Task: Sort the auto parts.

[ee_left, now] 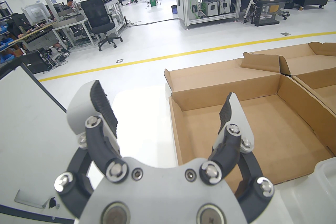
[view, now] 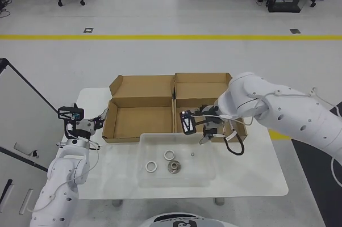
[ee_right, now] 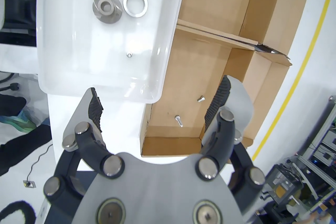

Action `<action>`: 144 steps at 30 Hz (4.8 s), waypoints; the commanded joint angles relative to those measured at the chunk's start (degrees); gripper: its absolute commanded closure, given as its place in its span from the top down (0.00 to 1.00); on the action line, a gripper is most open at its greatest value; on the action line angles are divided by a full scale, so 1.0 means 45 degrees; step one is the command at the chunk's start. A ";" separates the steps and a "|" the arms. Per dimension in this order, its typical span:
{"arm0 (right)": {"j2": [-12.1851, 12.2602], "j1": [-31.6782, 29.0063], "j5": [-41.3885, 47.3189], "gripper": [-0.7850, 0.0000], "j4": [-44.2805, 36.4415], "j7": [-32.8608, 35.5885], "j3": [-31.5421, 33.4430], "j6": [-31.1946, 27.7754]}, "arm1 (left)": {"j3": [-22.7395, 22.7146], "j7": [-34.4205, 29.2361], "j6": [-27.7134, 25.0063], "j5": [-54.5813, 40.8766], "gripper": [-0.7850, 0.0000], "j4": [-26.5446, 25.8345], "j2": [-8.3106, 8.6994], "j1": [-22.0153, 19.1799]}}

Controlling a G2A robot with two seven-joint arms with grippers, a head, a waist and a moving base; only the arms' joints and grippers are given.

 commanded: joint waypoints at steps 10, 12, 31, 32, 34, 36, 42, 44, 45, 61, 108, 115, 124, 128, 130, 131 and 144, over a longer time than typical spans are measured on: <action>-0.0692 -0.0462 0.2071 1.00 -0.0452 0.2556 -0.0155 0.4844 | 0.0000 0.0000 0.0000 0.0000 1.00 0.0000 0.0000 0.0000; -0.0865 -0.0504 0.2224 1.00 -0.0418 0.3114 -0.0239 0.5409 | 0.0000 0.0000 0.0000 0.0000 1.00 0.0000 0.0000 0.0000; -0.1035 -0.1410 0.1510 1.00 -0.1360 0.4022 0.0168 0.5556 | 0.0000 0.0000 0.0000 0.0000 1.00 0.0000 0.0000 0.0000; -0.0958 -0.1473 0.1470 1.00 -0.1498 0.4070 0.0254 0.5558 | 0.0000 0.0000 0.0000 0.0000 1.00 0.0000 0.0000 0.0000; -0.0800 -0.1605 0.1369 1.00 -0.1796 0.4136 0.0432 0.5507 | 0.0000 0.0000 0.0000 0.0000 1.00 0.0000 0.0000 0.0000; -0.0639 -0.1754 0.1322 1.00 -0.2112 0.4220 0.0598 0.5356 | 0.0000 0.0000 0.0000 0.0000 1.00 0.0000 0.0000 0.0000; -0.0223 -0.2251 0.1372 1.00 -0.2456 0.4589 0.0960 0.4800 | 0.0000 0.0000 0.0000 0.0000 1.00 0.0000 0.0000 0.0000; -0.0156 -0.2373 0.1409 1.00 -0.2378 0.4806 0.0975 0.4449 | 0.0000 0.0000 0.0000 0.0000 1.00 0.0000 0.0000 0.0000; -0.0143 -0.2418 0.1451 1.00 -0.2331 0.4847 0.0987 0.4271 | 0.0000 0.0000 0.0000 0.0000 1.00 0.0000 0.0000 0.0000; -0.0745 -0.2014 0.1233 1.00 -0.1097 0.4051 -0.0090 0.2981 | 0.0000 0.0000 0.0000 0.0000 1.00 0.0000 0.0000 0.0000; -0.3502 -0.3096 -0.0330 0.55 0.2712 0.4652 -0.0373 0.3580 | 0.0000 0.0000 0.0000 0.0000 1.00 0.0000 0.0000 0.0000; -0.3695 -0.3133 -0.0444 0.49 0.2995 0.4723 -0.0373 0.3651 | 0.0000 0.0000 0.0000 0.0000 1.00 0.0000 0.0000 0.0000; -0.3842 -0.3128 -0.0593 0.47 0.3345 0.4759 -0.0373 0.3688 | 0.0000 0.0000 0.0000 0.0000 1.00 0.0000 0.0000 0.0000; -0.3891 -0.3149 -0.0630 0.46 0.3474 0.4720 -0.0373 0.3649 | 0.0000 0.0000 0.0000 0.0000 1.00 0.0000 0.0000 0.0000; -0.3920 -0.3173 -0.0604 0.46 0.3529 0.4700 -0.0373 0.3628 | 0.0000 0.0000 0.0000 0.0000 1.00 0.0000 0.0000 0.0000; -0.3934 -0.3185 -0.0583 0.46 0.3565 0.4688 -0.0373 0.3616 | 0.0000 0.0000 0.0000 0.0000 1.00 0.0000 0.0000 0.0000; -0.4094 -0.3295 -0.0563 0.43 0.3898 0.4642 -0.0373 0.3570 | 0.0000 0.0000 0.0000 0.0000 1.00 0.0000 0.0000 0.0000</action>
